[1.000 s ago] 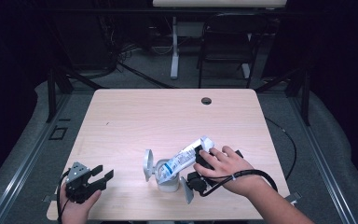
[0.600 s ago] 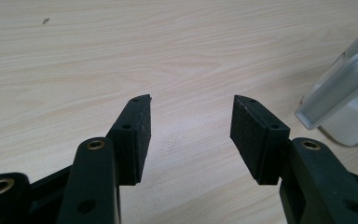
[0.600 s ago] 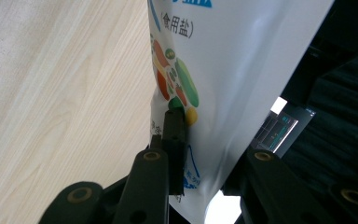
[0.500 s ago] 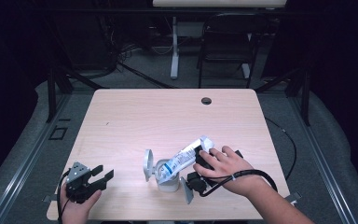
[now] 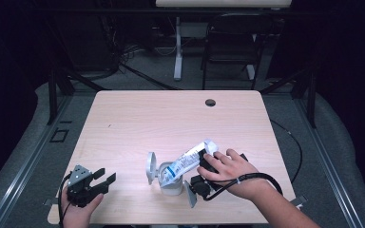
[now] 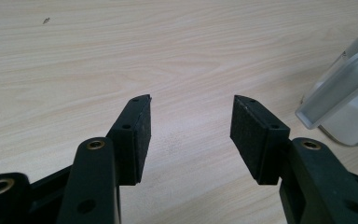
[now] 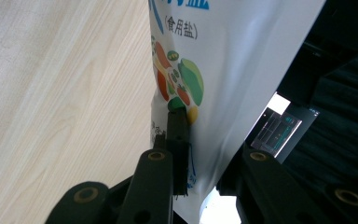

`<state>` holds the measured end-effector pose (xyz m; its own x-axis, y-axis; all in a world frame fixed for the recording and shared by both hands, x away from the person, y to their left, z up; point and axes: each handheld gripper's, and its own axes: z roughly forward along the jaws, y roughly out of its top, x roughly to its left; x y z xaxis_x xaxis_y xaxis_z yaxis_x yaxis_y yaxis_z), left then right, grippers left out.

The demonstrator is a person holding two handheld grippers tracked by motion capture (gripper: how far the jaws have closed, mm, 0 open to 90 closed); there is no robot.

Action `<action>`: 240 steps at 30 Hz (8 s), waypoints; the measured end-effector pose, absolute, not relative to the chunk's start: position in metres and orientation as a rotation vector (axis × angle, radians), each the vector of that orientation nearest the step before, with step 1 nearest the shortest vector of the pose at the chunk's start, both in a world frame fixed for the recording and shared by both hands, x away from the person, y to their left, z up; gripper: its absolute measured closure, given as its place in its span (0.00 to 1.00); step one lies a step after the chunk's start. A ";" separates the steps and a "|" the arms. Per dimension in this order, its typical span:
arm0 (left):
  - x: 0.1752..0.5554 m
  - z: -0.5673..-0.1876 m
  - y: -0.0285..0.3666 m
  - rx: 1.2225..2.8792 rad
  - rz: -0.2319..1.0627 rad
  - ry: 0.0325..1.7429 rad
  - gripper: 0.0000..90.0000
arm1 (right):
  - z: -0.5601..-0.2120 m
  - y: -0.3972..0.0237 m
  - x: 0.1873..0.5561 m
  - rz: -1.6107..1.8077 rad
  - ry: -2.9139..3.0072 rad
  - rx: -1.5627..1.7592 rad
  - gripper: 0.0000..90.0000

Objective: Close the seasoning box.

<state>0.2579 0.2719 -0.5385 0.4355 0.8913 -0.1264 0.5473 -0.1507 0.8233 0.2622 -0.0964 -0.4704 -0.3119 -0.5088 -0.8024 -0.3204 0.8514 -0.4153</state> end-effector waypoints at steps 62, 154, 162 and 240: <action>0.257 -0.537 0.273 1.826 0.501 1.229 0.54 | -0.466 -0.091 0.256 -0.224 1.890 -0.643 0.98; 0.256 -0.535 0.272 1.817 0.508 1.227 0.54 | -0.459 -0.090 0.252 -0.274 1.820 -0.688 0.99; 0.255 -0.534 0.273 1.820 0.504 1.225 0.54 | -0.458 -0.089 0.252 -0.280 1.810 -0.690 0.99; 0.239 -0.524 0.277 1.805 0.533 1.215 0.54 | -0.477 -0.127 0.254 0.263 2.158 -0.054 0.99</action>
<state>0.2388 0.2771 -0.5239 0.4312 0.8949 -0.1150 0.5217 -0.1434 0.8410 0.2542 -0.1266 -0.4770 -0.5668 0.0610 -0.8216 -0.1384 0.9760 0.1680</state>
